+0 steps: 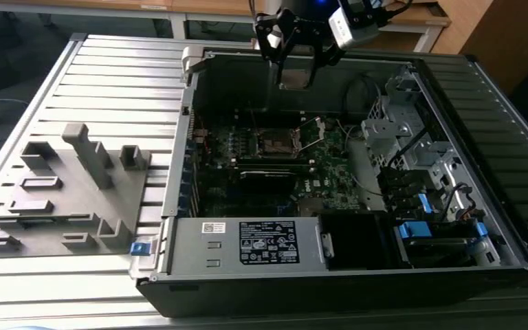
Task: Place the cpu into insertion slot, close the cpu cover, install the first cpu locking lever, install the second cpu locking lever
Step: 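Place the cpu into insertion slot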
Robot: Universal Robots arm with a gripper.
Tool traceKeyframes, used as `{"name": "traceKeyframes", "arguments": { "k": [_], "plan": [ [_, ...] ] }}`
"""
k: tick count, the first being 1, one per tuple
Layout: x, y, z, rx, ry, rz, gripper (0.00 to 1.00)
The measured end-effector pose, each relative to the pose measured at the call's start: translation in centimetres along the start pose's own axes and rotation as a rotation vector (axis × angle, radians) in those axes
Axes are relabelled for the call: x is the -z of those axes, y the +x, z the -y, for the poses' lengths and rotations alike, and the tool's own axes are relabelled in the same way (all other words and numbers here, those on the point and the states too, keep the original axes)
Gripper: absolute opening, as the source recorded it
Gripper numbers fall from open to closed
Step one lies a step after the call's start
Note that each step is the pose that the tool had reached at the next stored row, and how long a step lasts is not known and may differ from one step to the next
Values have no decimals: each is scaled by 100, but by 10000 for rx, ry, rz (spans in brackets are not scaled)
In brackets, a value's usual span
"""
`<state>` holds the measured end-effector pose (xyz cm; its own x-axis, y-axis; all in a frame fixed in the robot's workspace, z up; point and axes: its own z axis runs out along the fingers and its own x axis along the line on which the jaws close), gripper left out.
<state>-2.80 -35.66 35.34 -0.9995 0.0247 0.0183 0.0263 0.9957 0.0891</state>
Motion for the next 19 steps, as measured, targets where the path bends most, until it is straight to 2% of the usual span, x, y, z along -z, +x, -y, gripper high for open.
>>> {"name": "traceKeyframes", "arguments": {
  "k": [19],
  "plan": [
    [-56, 2, 5, 1, -2, 16, 54]
  ]
}}
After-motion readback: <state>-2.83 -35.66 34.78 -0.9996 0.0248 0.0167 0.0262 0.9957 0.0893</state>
